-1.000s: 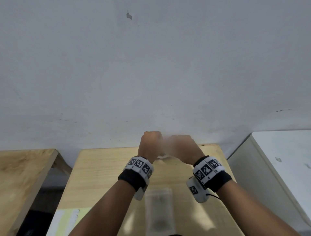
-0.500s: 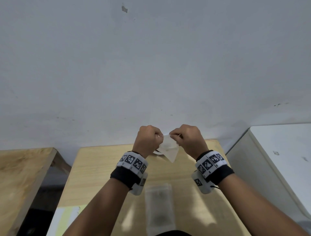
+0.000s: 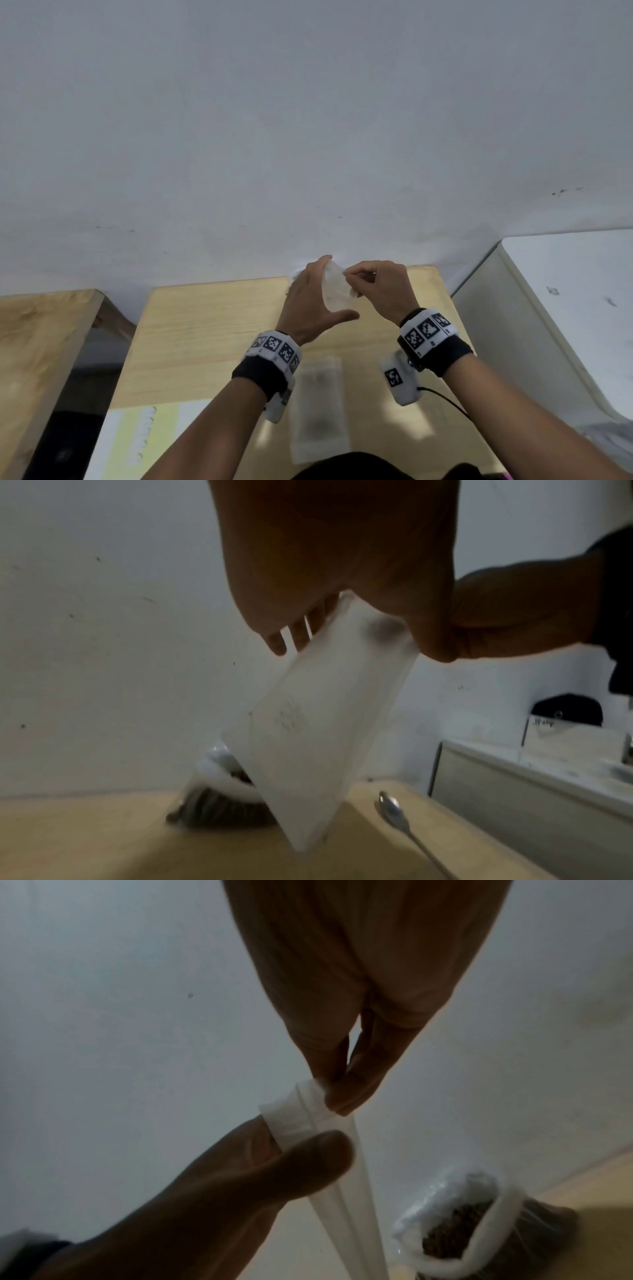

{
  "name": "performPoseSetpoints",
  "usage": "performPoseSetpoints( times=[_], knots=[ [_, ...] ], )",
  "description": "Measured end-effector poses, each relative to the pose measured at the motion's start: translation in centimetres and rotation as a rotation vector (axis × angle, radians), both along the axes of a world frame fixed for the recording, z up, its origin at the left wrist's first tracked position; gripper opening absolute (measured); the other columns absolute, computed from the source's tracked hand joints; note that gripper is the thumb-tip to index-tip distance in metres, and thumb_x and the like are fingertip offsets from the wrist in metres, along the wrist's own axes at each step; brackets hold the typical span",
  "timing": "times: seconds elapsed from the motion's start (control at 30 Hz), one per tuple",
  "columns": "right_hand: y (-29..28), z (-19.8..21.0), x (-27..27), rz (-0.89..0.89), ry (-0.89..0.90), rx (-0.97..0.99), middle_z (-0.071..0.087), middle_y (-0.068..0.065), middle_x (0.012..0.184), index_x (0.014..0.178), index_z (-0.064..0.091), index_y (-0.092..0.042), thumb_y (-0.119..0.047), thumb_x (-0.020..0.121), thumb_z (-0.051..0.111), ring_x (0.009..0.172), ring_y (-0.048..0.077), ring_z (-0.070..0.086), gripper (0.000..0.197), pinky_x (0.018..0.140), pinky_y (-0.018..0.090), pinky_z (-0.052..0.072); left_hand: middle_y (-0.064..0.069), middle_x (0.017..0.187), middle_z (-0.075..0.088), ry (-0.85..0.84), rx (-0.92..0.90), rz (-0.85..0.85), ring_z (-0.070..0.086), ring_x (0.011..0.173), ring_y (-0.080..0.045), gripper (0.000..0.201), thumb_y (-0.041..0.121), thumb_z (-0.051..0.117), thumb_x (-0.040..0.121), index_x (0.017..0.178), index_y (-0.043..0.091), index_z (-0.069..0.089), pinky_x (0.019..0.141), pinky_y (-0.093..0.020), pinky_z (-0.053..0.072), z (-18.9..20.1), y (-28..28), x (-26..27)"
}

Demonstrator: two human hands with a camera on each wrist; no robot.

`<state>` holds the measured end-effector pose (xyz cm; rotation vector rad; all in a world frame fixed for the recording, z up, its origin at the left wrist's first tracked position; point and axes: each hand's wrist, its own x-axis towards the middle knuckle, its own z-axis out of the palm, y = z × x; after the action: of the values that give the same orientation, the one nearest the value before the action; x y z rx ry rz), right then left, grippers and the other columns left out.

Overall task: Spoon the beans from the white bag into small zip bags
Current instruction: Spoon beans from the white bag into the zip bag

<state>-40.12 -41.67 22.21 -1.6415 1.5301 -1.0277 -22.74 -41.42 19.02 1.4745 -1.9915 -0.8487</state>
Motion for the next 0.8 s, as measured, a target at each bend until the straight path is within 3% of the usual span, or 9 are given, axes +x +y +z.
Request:
performPoseSetpoints(
  times=[0.13, 0.23, 0.33, 0.4, 0.47, 0.53, 0.63, 0.7, 0.8],
  knots=[
    [0.7, -1.3, -0.8, 0.019, -0.062, 0.1, 0.072, -0.003, 0.065, 0.084, 0.078, -0.015, -0.021, 0.088, 0.071, 0.061, 0.009, 0.07, 0.009, 0.066, 0.018, 0.056, 0.017, 0.13, 0.048, 0.055, -0.072, -0.02, 0.044, 0.12, -0.008, 0.076, 0.041, 0.082, 0.065, 0.129, 0.029, 0.043, 0.097, -0.038, 0.046, -1.3, 0.4, -0.6],
    [0.9, -3.8, -3.5, -0.063, 0.004, 0.167, 0.074, -0.002, 0.07, 0.083, 0.077, -0.016, -0.027, 0.092, 0.066, 0.065, 0.006, 0.07, 0.017, 0.066, 0.012, 0.051, 0.012, 0.13, 0.047, 0.034, -0.073, -0.015, 0.046, 0.118, -0.01, 0.078, 0.036, 0.084, 0.069, 0.133, 0.022, 0.041, 0.095, -0.031, 0.045, -1.9, 1.1, -0.5],
    [1.8, -7.8, -7.1, -0.168, 0.254, 0.27, 0.069, -0.004, 0.068, 0.073, 0.066, -0.028, -0.029, 0.095, 0.061, 0.071, 0.016, 0.067, 0.022, 0.062, 0.023, 0.044, 0.003, 0.135, 0.048, -0.027, -0.038, 0.014, 0.046, 0.12, -0.013, 0.083, 0.038, 0.084, 0.071, 0.138, 0.017, 0.039, 0.093, -0.028, 0.042, -2.7, 1.8, -0.1],
    [2.7, -10.7, -9.1, -0.251, 0.39, 0.406, 0.071, 0.002, 0.083, 0.087, 0.071, -0.026, -0.03, 0.095, 0.058, 0.086, 0.025, 0.065, 0.016, 0.069, 0.028, 0.044, 0.002, 0.138, 0.046, -0.037, -0.012, 0.028, 0.046, 0.12, -0.014, 0.086, 0.039, 0.084, 0.072, 0.14, 0.016, 0.037, 0.094, -0.029, 0.042, -3.1, 2.2, 0.1],
    [3.5, -13.2, -10.2, -0.297, 0.454, 0.519, 0.072, 0.007, 0.102, 0.109, 0.071, -0.017, -0.031, 0.095, 0.059, 0.102, 0.029, 0.063, 0.024, 0.085, 0.034, 0.048, 0.001, 0.138, 0.047, -0.048, 0.004, 0.048, 0.048, 0.12, -0.015, 0.088, 0.041, 0.084, 0.071, 0.141, 0.016, 0.037, 0.092, -0.028, 0.042, -3.5, 2.5, 0.3],
    [4.1, -14.8, -10.4, -0.304, 0.463, 0.582, 0.071, 0.01, 0.099, 0.106, 0.07, -0.012, -0.034, 0.092, 0.063, 0.097, 0.031, 0.064, 0.027, 0.086, 0.037, 0.052, 0.0, 0.137, 0.048, -0.059, 0.011, 0.065, 0.048, 0.12, -0.015, 0.09, 0.042, 0.085, 0.071, 0.142, 0.015, 0.037, 0.094, -0.027, 0.042, -3.8, 2.9, 0.2],
    [4.2, -16.1, -9.7, -0.268, 0.494, 0.598, 0.069, 0.01, 0.083, 0.089, 0.066, -0.007, -0.033, 0.089, 0.068, 0.078, 0.029, 0.065, 0.025, 0.073, 0.038, 0.057, -0.003, 0.137, 0.05, -0.053, 0.025, 0.092, 0.05, 0.12, -0.016, 0.089, 0.037, 0.087, 0.07, 0.141, 0.013, 0.039, 0.098, -0.03, 0.044, -3.9, 3.4, 0.2],
    [3.9, -16.4, -9.3, -0.243, 0.521, 0.614, 0.069, 0.011, 0.089, 0.093, 0.065, -0.008, -0.027, 0.088, 0.069, 0.082, 0.029, 0.065, 0.02, 0.072, 0.036, 0.056, -0.003, 0.136, 0.05, -0.054, 0.041, 0.117, 0.049, 0.119, -0.014, 0.088, 0.037, 0.087, 0.07, 0.141, 0.014, 0.039, 0.1, -0.033, 0.044, -3.9, 3.7, 0.2],
    [3.2, -16.7, -9.2, -0.25, 0.512, 0.64, 0.072, 0.013, 0.095, 0.099, 0.069, -0.007, -0.022, 0.088, 0.069, 0.085, 0.031, 0.067, 0.018, 0.071, 0.033, 0.055, -0.002, 0.138, 0.048, -0.041, 0.04, 0.152, 0.042, 0.119, -0.006, 0.09, 0.035, 0.087, 0.071, 0.143, 0.014, 0.037, 0.1, -0.026, 0.037, -4.2, 4.2, 0.3]
  ],
)
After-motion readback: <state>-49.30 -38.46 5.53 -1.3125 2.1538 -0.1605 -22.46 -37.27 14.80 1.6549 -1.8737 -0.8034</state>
